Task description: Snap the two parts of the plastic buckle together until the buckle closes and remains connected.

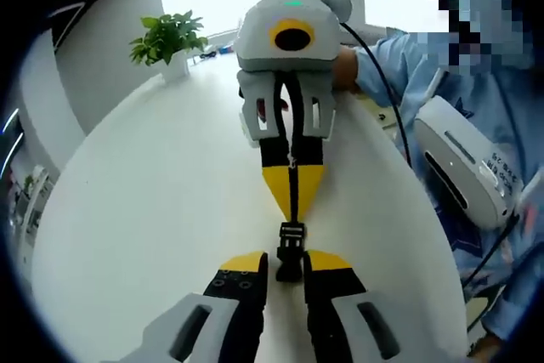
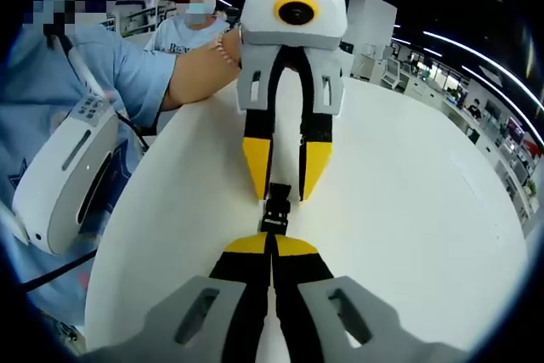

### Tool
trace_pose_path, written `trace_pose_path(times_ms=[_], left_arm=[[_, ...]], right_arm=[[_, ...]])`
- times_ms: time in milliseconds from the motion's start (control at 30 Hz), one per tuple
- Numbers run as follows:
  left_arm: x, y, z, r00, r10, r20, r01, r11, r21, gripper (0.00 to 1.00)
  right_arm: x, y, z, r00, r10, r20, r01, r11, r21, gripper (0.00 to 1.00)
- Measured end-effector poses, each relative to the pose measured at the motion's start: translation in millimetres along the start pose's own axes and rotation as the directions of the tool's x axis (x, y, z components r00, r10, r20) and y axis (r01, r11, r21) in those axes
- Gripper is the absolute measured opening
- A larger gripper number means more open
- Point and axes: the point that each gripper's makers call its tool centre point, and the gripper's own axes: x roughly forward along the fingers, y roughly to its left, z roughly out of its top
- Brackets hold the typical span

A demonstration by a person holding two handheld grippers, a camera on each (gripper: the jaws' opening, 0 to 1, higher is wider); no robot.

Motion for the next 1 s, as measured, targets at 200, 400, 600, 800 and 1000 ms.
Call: trace_pose_path(times_ms=[200, 400, 600, 800, 1000], left_arm=[[6.8, -0.7, -8.8, 0.999, -0.009, -0.046, 0.008, 1.0, -0.006, 0.14], [7.3, -2.5, -6.9, 0.999, -0.018, -0.04, 0.017, 0.999, -0.036, 0.12], [5.8, -5.2, -8.2, 0.997, -0.019, -0.073, 0.017, 0.999, -0.037, 0.12], [2.0, -6.9, -11.9, 0.984, -0.028, -0.176, 0.022, 0.999, -0.038, 0.13], [1.9, -7.4, -12.4, 0.956, -0.049, -0.29, 0.03, 0.997, -0.07, 0.12]], right_arm=[[-1.0, -0.9, 0.3, 1.0, 0.002, 0.0, -0.002, 1.0, 0.002, 0.01], [-1.2, -4.2, 0.9, 1.0, 0.001, -0.003, -0.001, 1.0, 0.001, 0.01], [-1.1, -7.2, 1.3, 1.0, 0.001, -0.002, -0.001, 1.0, 0.001, 0.01], [-0.3, -10.2, 1.5, 1.0, 0.006, 0.006, -0.006, 1.0, 0.01, 0.01], [0.4, -13.3, 2.1, 1.0, 0.01, 0.013, -0.01, 1.0, 0.016, 0.01]])
